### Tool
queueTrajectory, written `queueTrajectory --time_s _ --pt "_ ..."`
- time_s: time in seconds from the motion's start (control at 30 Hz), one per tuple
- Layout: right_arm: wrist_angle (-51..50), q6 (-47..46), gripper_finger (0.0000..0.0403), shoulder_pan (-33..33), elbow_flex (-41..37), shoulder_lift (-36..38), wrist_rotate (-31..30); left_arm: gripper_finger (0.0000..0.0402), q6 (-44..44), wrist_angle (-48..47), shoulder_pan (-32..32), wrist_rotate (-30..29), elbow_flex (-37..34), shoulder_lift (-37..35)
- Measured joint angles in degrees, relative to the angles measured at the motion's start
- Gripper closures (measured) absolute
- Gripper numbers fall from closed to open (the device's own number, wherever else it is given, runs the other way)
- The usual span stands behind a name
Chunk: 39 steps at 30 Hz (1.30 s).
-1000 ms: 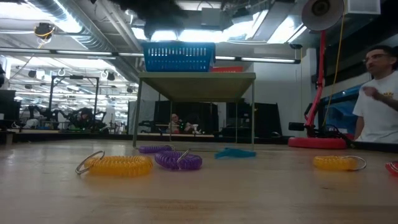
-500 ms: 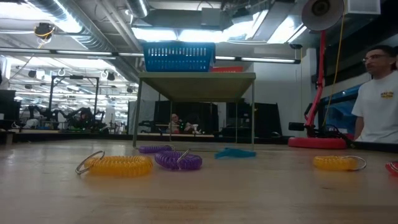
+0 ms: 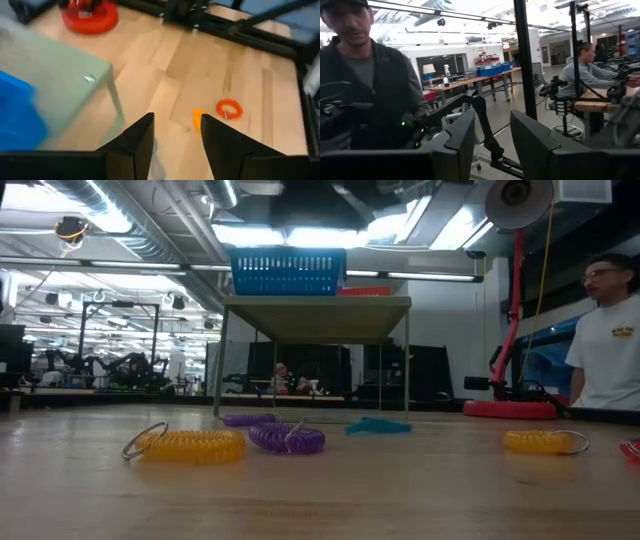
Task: Pick & Place Office Desk Supplies
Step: Put the blue rubber band into the blue basket on the shelf
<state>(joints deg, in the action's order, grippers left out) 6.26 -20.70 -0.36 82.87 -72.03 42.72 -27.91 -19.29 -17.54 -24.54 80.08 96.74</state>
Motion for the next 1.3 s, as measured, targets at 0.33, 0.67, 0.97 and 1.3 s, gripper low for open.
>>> queueTrajectory --time_s 0.33,0.67,0.97,1.3 --pt "-2.70 -8.34 0.0275 -0.62 0.00 0.00 2.68 0.0247 -22.12 3.42 -4.59 -8.83 -0.49 6.86" --pt "-3.17 -7.06 0.0275 -0.62 0.00 0.02 9.47 0.0255 -54.40 -12.64 -7.13 -15.13 -0.49 10.75" --pt "-4.27 -5.65 0.0275 -0.62 0.00 0.02 16.84 0.0256 -56.84 -5.34 -6.73 -16.01 3.51 20.72" --pt "-5.98 -4.14 0.0275 -0.62 0.00 0.00 16.83 0.0256 -52.42 -7.43 -3.68 -10.31 8.73 27.66"
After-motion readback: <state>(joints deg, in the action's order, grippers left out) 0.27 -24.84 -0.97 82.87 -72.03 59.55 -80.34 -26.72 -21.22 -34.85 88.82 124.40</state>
